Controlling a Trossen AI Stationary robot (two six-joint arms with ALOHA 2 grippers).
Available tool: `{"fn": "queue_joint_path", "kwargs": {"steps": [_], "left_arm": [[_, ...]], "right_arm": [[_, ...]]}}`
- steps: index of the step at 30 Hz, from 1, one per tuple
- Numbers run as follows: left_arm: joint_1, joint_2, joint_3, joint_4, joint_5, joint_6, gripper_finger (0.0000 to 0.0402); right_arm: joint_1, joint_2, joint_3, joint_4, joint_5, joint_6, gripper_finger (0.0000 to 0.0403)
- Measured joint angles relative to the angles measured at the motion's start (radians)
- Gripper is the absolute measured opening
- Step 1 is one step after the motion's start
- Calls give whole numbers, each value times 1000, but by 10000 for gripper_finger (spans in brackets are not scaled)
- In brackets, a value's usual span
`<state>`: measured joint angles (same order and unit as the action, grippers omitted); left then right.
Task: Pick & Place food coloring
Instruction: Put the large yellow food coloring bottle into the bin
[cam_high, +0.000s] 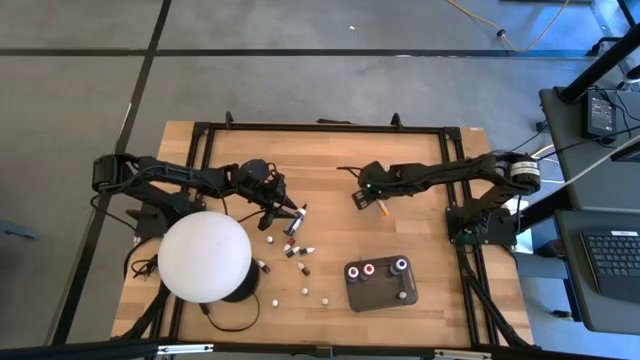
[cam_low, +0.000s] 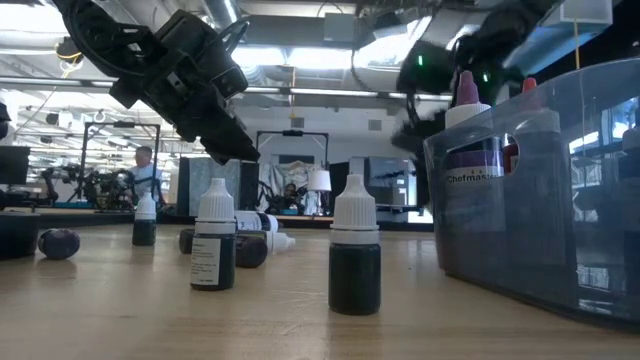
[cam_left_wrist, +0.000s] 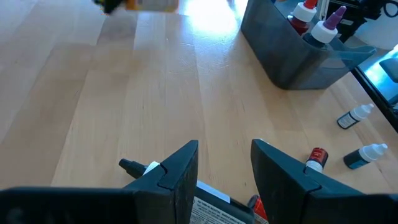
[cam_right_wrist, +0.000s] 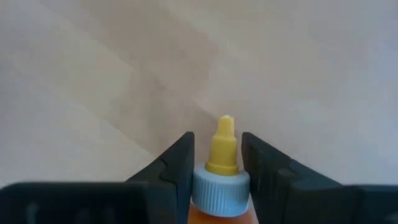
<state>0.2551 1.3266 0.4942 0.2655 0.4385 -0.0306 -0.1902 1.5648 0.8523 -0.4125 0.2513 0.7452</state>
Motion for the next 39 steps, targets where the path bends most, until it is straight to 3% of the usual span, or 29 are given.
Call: {"fn": "queue_joint_path", "kwargs": {"steps": [4, 10, 14, 18, 23, 28, 36, 39], "left_arm": [[0, 0, 0, 0, 0, 0, 144], [0, 0, 0, 0, 0, 0, 144], [0, 0, 0, 0, 0, 0, 144], [0, 0, 0, 1, 0, 0, 143], [0, 0, 0, 6, 0, 0, 144], [0, 0, 0, 12, 0, 0, 144], [0, 0, 0, 31, 0, 0, 143], [0, 0, 0, 31, 0, 0, 144]], "right_arm": [[43, -102, 6, 63, 135, -105, 122], [188, -248, -70, 240, 465, -239, 122], [275, -289, -203, 463, 626, -280, 122], [338, -282, -379, 831, 738, -382, 123], [372, -240, -570, 1275, 775, -590, 123], [359, -160, -679, 1531, 775, -704, 123], [331, -1, -690, 1581, 778, -730, 123], [318, 72, -684, 1682, 793, -749, 123]]}}
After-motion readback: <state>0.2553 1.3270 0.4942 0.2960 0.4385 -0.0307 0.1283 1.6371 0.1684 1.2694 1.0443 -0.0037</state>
